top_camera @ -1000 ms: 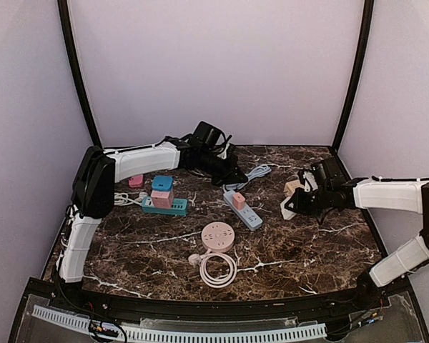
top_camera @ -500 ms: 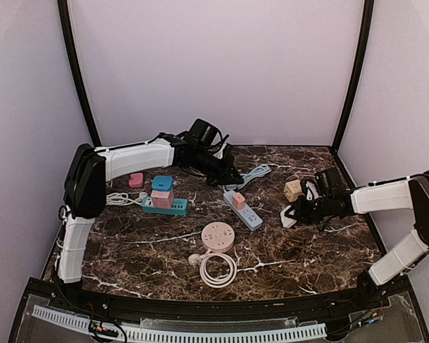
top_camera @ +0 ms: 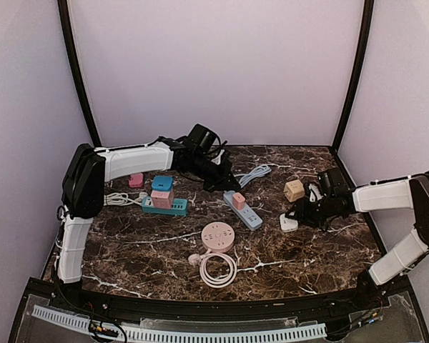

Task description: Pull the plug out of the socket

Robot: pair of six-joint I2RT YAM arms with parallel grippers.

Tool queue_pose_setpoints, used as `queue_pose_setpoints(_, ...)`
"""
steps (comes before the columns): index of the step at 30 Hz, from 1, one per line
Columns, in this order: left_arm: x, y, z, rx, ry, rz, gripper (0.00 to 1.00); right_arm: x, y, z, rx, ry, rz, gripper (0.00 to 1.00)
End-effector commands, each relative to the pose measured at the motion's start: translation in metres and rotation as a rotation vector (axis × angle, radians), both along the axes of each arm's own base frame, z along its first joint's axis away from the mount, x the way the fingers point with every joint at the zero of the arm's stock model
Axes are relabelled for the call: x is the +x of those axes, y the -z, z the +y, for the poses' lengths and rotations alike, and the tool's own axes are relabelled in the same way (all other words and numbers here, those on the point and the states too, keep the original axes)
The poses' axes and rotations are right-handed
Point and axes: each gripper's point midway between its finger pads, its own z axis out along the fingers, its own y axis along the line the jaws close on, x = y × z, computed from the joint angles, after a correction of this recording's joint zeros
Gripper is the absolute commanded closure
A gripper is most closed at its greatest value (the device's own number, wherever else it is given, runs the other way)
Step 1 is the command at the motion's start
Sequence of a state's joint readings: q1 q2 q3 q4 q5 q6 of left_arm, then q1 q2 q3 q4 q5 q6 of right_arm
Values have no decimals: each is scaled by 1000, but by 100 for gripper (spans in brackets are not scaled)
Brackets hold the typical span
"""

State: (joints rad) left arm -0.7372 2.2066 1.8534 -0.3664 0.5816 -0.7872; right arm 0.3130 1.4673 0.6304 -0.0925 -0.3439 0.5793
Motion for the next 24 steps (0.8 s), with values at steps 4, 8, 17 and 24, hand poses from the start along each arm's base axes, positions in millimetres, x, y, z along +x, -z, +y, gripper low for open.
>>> queue_pose_setpoints(4,-6,-34,4,-40,11,-62,100,9,-32,-5,-117,0,-53,29)
queue_pose_setpoints(8,-7,-36,5,-38,11,-70,100,11,-44,9,-198,-59,-92,19)
queue_pose_setpoints(17,-3,-42,26,-36,-38,-83,100,19,-72,98,-303,-321,-219,21)
queue_pose_setpoints(24,3,-32,60,-14,-119,-70,100,30,-61,157,-357,-489,-242,28)
